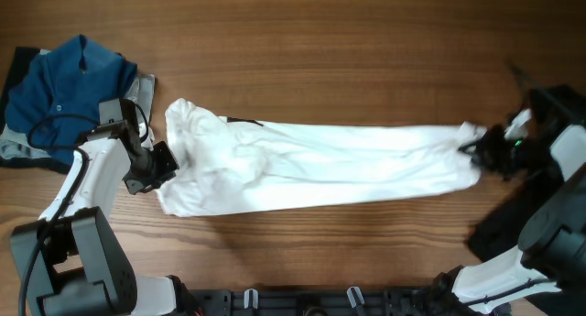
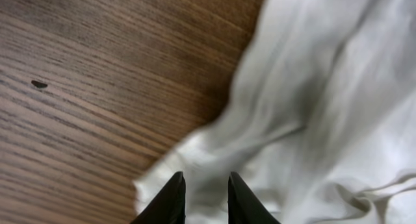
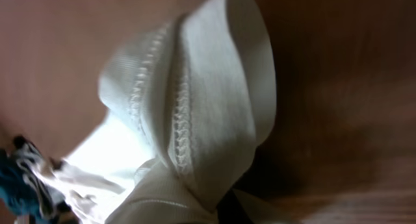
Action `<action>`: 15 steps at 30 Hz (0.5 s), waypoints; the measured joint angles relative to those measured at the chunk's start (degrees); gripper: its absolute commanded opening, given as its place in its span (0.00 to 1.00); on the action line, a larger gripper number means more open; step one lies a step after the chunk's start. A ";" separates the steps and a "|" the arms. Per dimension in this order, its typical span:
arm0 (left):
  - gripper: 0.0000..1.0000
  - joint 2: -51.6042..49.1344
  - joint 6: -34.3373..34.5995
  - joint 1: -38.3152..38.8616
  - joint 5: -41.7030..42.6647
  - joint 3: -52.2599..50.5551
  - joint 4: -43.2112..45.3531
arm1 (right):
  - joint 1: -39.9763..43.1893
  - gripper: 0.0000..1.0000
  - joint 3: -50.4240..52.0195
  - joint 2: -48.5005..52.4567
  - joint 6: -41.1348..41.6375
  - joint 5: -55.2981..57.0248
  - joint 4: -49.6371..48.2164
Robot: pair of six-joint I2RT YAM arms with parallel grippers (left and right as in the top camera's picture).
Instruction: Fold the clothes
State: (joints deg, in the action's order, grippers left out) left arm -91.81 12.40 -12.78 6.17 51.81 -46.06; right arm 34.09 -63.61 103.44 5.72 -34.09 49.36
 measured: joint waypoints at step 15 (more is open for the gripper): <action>0.23 0.00 -0.02 0.00 1.44 6.51 -2.58 | -10.51 0.04 -12.20 -7.85 -1.27 0.37 6.78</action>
State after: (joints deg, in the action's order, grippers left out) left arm -91.81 12.38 -12.78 7.62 58.33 -48.64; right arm 23.57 -75.81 95.59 4.45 -33.71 56.14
